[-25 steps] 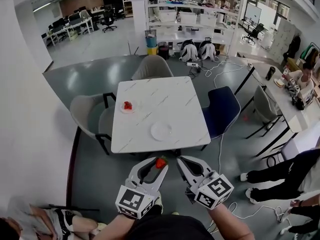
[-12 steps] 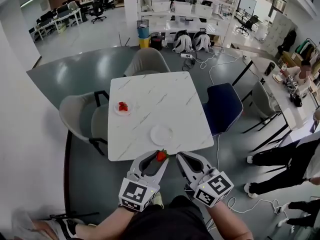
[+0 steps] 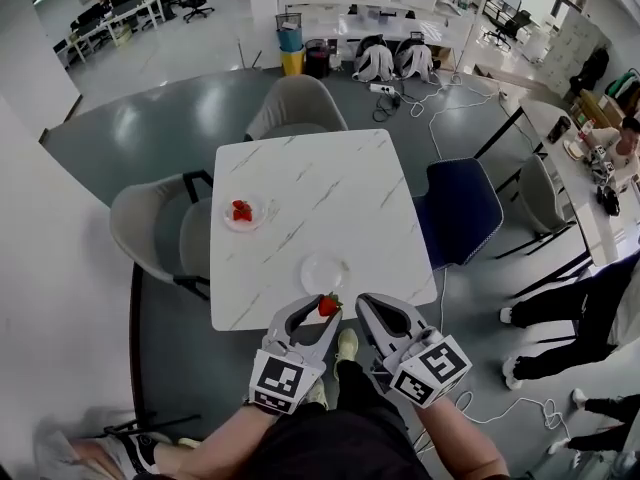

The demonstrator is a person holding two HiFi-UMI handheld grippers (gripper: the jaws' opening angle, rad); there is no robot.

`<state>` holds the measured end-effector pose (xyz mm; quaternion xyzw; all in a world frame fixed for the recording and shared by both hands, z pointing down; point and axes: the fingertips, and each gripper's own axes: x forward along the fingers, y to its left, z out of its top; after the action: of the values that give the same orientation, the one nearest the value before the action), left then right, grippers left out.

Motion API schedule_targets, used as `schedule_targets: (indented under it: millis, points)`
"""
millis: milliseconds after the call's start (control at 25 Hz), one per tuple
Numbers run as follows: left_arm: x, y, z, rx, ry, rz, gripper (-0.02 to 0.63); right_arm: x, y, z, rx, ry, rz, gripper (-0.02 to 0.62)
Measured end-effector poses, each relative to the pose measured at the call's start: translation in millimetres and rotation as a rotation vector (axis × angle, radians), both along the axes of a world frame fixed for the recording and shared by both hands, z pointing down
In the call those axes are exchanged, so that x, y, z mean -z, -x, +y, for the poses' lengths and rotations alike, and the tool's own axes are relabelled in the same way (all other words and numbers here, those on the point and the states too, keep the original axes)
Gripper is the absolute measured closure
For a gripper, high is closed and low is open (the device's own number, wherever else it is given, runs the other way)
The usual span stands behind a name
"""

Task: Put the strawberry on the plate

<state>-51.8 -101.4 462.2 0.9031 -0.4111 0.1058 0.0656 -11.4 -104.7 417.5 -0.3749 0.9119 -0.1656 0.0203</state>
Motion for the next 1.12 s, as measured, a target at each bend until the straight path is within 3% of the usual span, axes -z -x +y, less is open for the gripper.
schedule_targets:
  millis: [520, 1120]
  points:
    - [-94.2, -30.4, -102.7, 0.084, 0.128, -0.095, 0.462, -52.8, -29.0, -124.0, 0.109, 0.101, 0.007, 0.594]
    - [-233.6, -34.9, -131.3, 0.048, 0.323, -0.222, 0.462, -148.3, -25.1, -147.2, 0.084, 0.218, 0.035, 0.592]
